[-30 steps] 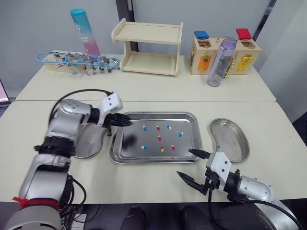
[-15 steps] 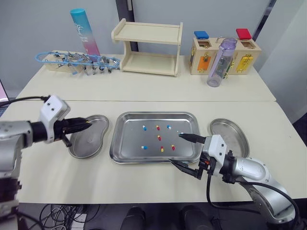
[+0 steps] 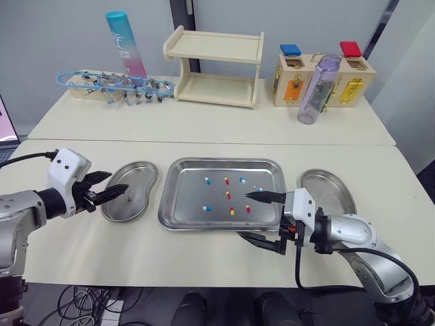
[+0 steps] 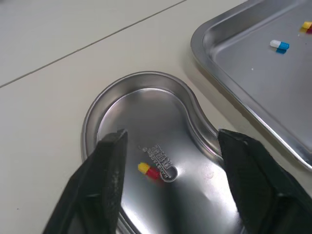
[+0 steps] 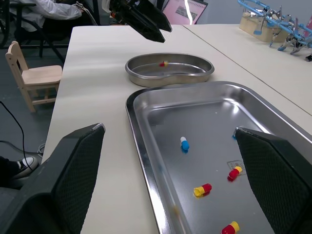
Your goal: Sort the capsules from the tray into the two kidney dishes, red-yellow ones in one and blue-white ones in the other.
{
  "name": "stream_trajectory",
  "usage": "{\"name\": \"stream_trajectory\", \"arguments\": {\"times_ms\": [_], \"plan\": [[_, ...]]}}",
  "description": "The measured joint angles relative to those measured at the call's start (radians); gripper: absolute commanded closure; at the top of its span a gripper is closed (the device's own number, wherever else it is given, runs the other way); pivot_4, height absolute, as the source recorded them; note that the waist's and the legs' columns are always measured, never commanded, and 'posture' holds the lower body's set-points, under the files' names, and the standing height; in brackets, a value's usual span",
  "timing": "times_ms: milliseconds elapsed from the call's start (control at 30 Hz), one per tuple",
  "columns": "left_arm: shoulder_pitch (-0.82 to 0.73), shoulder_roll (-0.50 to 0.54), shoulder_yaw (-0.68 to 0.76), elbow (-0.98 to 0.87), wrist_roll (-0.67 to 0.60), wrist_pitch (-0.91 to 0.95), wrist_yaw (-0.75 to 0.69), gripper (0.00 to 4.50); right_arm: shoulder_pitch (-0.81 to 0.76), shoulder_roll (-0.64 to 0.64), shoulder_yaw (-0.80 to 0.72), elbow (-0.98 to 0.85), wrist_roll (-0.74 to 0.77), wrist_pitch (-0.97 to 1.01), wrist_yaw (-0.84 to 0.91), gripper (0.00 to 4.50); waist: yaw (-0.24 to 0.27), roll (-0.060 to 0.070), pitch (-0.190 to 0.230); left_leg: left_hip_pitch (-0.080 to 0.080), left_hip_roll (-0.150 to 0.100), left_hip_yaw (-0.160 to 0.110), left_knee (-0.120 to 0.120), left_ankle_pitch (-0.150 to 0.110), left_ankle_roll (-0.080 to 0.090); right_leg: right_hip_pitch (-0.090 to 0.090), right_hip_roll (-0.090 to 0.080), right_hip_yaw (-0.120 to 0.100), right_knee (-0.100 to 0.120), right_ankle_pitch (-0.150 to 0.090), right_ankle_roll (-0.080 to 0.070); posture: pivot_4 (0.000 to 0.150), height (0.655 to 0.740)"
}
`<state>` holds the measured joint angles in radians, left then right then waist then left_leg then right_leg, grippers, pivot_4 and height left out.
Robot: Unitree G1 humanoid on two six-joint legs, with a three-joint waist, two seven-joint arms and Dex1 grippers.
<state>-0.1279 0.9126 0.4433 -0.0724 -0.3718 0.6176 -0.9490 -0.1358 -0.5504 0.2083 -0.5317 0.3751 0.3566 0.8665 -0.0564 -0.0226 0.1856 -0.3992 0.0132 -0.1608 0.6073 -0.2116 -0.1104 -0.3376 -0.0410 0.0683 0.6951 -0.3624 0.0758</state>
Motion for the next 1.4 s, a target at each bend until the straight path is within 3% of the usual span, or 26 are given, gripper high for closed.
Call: {"name": "stream_trajectory", "arguments": {"times_ms": [67, 267, 500, 800, 1067, 1400], "plan": [[0.007, 0.002, 0.024, 0.0, -0.012, 0.006, 0.002, 0.04, 0.0, -0.001, 0.0, 0.005, 0.0, -0.001, 0.004, 0.0, 0.0, 0.0, 0.0, 0.0, 0.0, 0.0, 0.0, 0.0, 0.0, 0.0, 0.0, 0.0, 0.0, 0.0, 0.0, 0.15, 0.74], [0.07, 0.007, 0.135, 0.006, -0.061, 0.001, -0.013, 0.04, 0.013, -0.031, -0.01, 0.002, 0.002, -0.008, 0.018, 0.0, 0.0, 0.0, 0.0, 0.0, 0.0, 0.0, 0.0, 0.0, 0.0, 0.0, 0.0, 0.0, 0.0, 0.0, 0.0, 0.15, 0.74], [0.265, 0.016, 0.323, 0.112, -0.067, -0.121, -0.068, 0.04, 0.143, -0.262, -0.286, -0.021, 0.086, 0.009, 0.112, 0.0, 0.001, 0.001, 0.0, 0.0, 0.0, 0.001, -0.002, 0.0, 0.0, 0.0, 0.0, 0.001, -0.003, 0.0, 0.0, 0.15, 0.74], [0.449, -0.04, 0.353, 0.29, -0.021, -0.325, -0.071, 0.04, 0.289, -0.477, -0.609, 0.355, -0.001, -0.151, 0.282, 0.0, 0.006, 0.0, 0.0, 0.0, 0.0, 0.002, -0.002, 0.0, 0.0, 0.002, -0.001, 0.001, -0.007, 0.0, 0.0, 0.15, 0.74], [0.509, -0.071, 0.35, 0.354, -0.014, -0.453, -0.085, 0.04, 0.32, -0.522, -0.64, 0.592, -0.081, -0.24, 0.324, 0.0, 0.003, 0.001, 0.0, 0.001, 0.0, 0.004, -0.002, 0.0, 0.0, 0.002, -0.001, 0.002, -0.008, 0.0, 0.0, 0.15, 0.74], [0.524, -0.107, 0.331, 0.308, -0.025, -0.504, -0.091, 0.04, 0.23, -0.553, -0.632, 0.75, -0.101, -0.293, 0.357, 0.0, -0.001, 0.001, 0.0, 0.001, 0.0, 0.004, -0.003, 0.0, 0.0, 0.002, -0.001, 0.003, -0.008, 0.0, 0.0, 0.15, 0.74]]}}
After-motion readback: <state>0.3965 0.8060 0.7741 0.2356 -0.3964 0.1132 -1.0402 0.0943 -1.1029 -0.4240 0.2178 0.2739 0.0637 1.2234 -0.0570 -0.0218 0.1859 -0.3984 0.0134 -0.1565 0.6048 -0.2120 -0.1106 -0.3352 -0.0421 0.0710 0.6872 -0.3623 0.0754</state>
